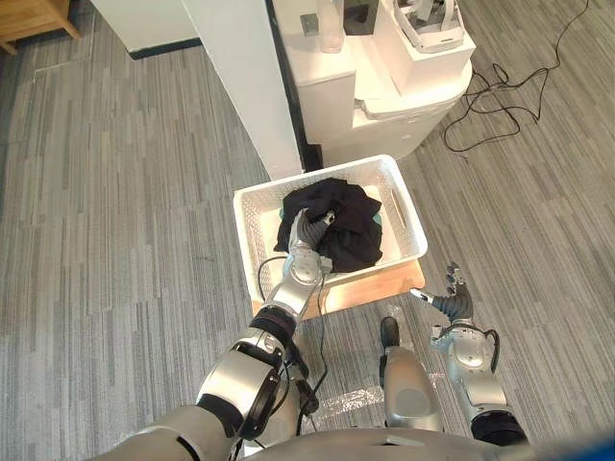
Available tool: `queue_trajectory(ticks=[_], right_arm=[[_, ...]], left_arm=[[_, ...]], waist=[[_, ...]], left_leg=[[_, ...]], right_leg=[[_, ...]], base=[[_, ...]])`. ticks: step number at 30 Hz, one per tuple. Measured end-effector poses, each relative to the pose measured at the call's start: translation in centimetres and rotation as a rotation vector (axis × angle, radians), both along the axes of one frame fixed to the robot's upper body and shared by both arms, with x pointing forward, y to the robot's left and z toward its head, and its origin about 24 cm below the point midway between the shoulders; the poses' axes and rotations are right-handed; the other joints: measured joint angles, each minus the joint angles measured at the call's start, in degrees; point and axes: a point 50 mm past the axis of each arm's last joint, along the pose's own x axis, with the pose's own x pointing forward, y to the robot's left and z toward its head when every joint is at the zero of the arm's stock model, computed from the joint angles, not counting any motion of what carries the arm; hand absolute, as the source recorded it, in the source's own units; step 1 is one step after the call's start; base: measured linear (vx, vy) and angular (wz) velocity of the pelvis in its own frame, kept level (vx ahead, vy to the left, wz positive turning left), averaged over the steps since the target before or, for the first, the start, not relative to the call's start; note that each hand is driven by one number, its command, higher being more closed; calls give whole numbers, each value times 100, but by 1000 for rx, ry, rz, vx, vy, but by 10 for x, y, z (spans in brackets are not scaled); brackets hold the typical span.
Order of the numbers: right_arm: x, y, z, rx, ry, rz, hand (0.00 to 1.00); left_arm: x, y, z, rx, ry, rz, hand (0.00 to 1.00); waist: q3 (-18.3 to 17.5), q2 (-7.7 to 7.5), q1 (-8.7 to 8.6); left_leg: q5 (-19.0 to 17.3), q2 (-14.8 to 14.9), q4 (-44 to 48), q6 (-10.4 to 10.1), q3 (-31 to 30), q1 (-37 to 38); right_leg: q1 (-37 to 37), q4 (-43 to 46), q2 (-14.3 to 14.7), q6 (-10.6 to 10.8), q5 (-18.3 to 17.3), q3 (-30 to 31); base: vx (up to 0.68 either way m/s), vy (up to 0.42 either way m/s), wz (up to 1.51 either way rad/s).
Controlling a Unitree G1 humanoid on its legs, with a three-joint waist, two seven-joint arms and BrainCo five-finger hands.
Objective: Tidy the bed and pick cloth on bed and put in laundry
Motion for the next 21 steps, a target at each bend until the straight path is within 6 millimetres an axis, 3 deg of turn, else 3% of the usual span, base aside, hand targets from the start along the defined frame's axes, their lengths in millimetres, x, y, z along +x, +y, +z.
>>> queue_trajectory(ticks=[6, 12, 21], right_arm=[[-23, -13, -11, 19, 62, -58, 0], [-39, -21, -21, 38, 124, -86, 0], [-48, -23, -25, 62, 153, -90, 0]], left_arm=[[-3, 20, 28, -288, -128, 112, 0], [-18, 49, 14, -384, -106, 171, 0], [-43, 58, 2, -417, -93, 129, 0]], waist=[[-7, 25, 29], [-92, 78, 67], [-550, 104, 187]], left_leg=[[-90, -24, -5, -78, -277, 112], [-98, -56, -5, -53, -421, 93], [-71, -74, 2, 17, -695, 133]], right_leg=[[331, -45, -45, 30, -57, -290], [596, -364, -43, 100, 16, -509], [967, -606, -25, 78, 21, -826]], base=[[-22, 18, 24], [26, 11, 16], [108, -6, 17]])
